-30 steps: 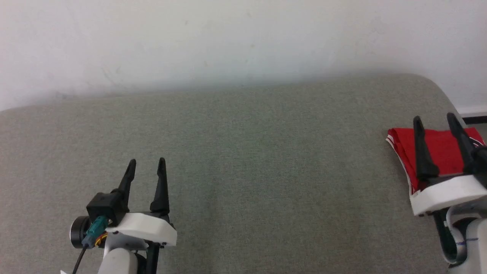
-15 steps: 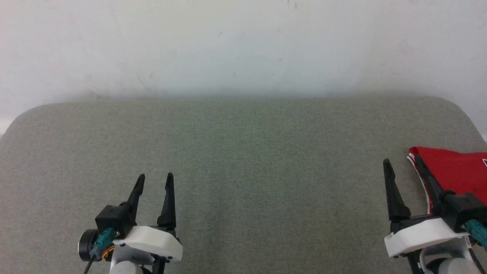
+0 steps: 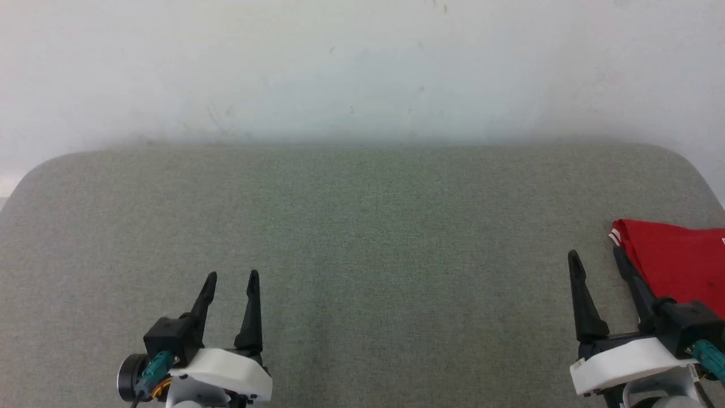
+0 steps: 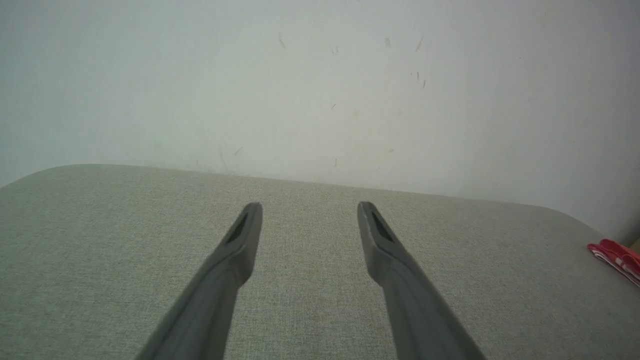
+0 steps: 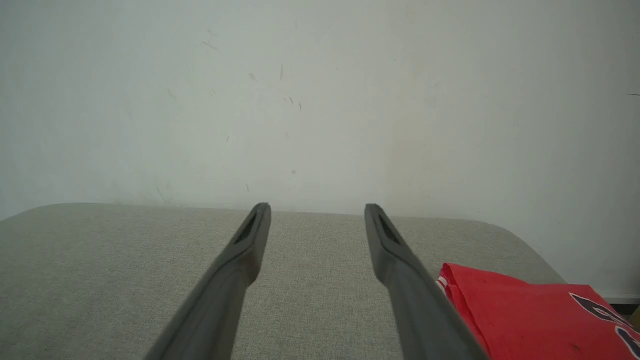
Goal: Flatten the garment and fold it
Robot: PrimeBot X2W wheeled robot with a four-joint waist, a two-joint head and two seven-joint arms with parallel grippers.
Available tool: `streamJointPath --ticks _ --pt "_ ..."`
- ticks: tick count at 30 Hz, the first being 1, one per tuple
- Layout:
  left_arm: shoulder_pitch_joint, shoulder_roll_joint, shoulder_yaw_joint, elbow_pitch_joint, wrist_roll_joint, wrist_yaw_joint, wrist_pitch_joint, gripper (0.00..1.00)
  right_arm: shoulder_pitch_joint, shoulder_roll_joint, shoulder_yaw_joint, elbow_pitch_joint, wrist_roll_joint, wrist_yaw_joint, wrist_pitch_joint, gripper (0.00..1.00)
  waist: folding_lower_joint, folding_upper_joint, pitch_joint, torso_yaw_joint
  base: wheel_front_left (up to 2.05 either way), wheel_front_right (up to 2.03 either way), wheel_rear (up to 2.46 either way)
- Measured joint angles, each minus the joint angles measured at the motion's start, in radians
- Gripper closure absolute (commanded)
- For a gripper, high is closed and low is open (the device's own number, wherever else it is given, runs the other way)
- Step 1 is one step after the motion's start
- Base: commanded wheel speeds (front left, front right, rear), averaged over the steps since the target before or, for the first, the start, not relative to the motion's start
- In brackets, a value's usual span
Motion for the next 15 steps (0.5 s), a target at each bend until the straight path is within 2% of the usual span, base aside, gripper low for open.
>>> streamJointPath --ticks 9,10,15 --pt "0.000 0.000 0.000 -0.001 -0.004 0.000 0.000 0.00 0.000 0.000 0.018 0.006 0.007 0.000 -0.001 0.00 0.0000 0.0000 0.007 0.002 0.00 0.00 0.00" --pt "0.000 0.000 0.000 -0.001 -0.004 0.000 0.001 1.00 0.000 0.000 0.019 0.006 0.007 0.000 0.000 1.00 0.0000 0.0000 0.007 0.002 0.00 0.00 0.00" --pt "0.000 0.000 0.000 -0.001 -0.004 0.000 0.002 1.00 -0.001 -0.001 0.022 0.005 0.007 0.000 0.003 1.00 0.0000 0.0000 0.007 0.002 0.00 0.00 0.00"
